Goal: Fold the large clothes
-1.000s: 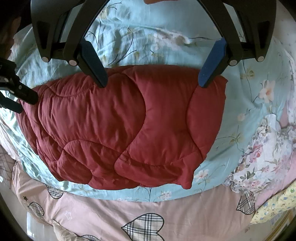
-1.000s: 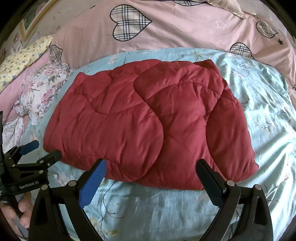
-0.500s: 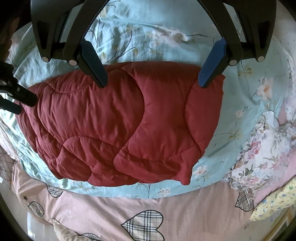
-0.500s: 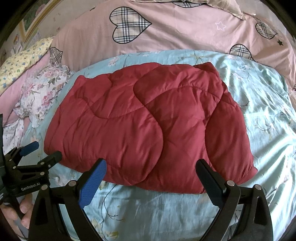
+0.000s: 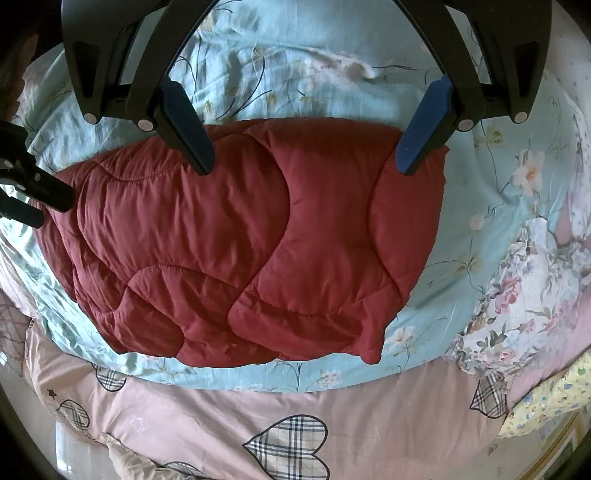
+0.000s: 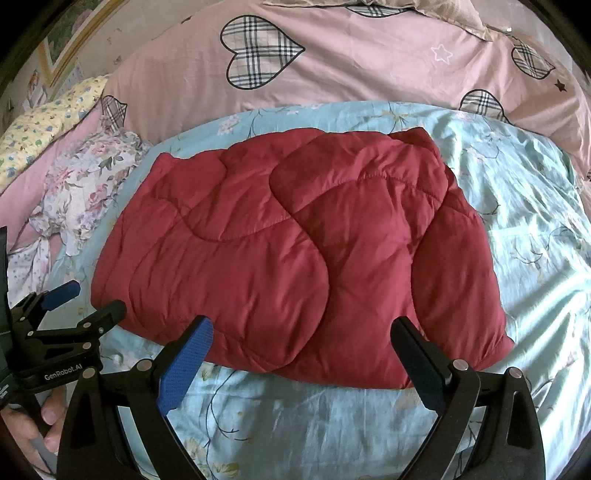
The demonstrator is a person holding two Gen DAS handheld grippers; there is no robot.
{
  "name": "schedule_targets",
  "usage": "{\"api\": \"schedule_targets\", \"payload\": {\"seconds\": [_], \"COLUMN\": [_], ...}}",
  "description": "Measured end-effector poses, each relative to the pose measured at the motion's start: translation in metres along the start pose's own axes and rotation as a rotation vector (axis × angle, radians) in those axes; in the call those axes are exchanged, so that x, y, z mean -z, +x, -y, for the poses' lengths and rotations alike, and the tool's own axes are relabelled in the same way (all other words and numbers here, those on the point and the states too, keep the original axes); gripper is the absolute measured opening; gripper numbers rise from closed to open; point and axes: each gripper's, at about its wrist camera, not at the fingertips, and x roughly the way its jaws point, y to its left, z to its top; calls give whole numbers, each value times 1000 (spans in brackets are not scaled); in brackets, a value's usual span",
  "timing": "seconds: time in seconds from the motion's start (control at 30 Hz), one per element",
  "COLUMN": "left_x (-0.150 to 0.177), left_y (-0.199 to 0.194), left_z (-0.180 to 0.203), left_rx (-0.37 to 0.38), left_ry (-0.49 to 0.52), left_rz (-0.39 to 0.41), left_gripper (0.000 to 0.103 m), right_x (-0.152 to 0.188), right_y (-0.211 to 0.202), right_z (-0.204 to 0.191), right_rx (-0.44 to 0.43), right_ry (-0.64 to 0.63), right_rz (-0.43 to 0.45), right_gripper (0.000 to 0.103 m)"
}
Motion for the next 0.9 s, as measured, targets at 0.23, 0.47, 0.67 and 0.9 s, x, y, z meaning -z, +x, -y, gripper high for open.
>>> {"api": "schedule_targets", "payload": {"seconds": [0.23, 0.47, 0.67, 0.9], "left_x": [-1, -1, -3, -4], "left_y": [0, 0, 4, 4], "left_z": [0, 0, -3, -4], "left_rx": [1, 4, 14, 24], "left_ry": [-2, -7, -19, -29], "left_rz": [-1, 0, -7, -6], "left_gripper": [99, 99, 99, 99], "right_x": [-2, -4, -5, -4], "right_y": [-1, -2, 0, 2], "right_z": [0, -2, 0, 1], "right_rx": [-2, -5, -4, -12], "right_ry": [-1, 3, 5, 18], "right_rz": [-1, -1, 0, -7], "right_gripper": [98, 98, 98, 98]}}
